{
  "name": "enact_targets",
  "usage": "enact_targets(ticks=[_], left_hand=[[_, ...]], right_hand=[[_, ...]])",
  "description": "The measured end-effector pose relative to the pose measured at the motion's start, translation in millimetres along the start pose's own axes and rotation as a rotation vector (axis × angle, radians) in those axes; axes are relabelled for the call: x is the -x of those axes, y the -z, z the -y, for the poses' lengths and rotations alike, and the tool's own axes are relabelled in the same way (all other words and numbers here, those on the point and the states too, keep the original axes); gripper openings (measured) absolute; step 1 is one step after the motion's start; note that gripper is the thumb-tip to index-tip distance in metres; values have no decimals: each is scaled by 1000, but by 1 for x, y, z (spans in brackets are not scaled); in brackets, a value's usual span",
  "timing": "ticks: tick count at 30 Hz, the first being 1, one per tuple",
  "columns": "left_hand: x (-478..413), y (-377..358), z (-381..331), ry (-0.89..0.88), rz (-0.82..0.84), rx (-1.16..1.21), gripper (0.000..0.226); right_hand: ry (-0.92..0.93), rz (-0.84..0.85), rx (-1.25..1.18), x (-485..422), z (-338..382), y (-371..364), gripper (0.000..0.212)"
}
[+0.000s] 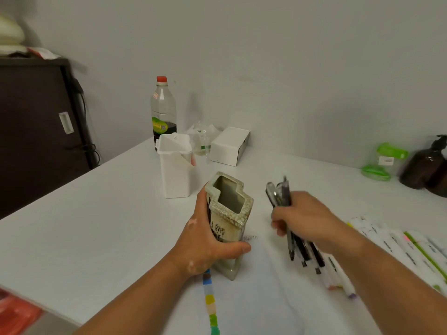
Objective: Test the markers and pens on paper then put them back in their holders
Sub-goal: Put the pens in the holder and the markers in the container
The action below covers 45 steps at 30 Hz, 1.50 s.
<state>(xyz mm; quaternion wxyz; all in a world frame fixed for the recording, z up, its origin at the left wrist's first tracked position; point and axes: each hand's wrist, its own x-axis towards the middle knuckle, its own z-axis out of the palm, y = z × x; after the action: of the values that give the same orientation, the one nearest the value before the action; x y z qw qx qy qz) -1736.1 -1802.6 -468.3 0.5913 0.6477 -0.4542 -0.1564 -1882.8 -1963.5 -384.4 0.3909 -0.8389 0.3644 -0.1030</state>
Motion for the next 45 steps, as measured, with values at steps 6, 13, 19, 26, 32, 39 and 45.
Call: enact_targets(ticks=[6,13,19,26,32,39,45], left_hand=[[0,0,-1,20,3,11,114],[0,0,-2,0,-2,7,114],[-1,-1,-2,0,9,39,114],[0,0,-5,5,38,9,105],[-1,5,-15,50,49,-62,108],[-14,-8,-22,29,-59,-64,99],[-98,-45,-36,13,-43,-50,94]], right_hand=[[298,30,-1162,8,81,37,4],[357,-53,-942,2,115,-25,15],[369,-58,-352,-1,93,-31,34],[453,-140,-103,18,63,-42,47],[367,-237,-239,37,1,-23,50],[245,-264,-159,50,-61,1,26],[240,-404,-132,47,-89,6,15]])
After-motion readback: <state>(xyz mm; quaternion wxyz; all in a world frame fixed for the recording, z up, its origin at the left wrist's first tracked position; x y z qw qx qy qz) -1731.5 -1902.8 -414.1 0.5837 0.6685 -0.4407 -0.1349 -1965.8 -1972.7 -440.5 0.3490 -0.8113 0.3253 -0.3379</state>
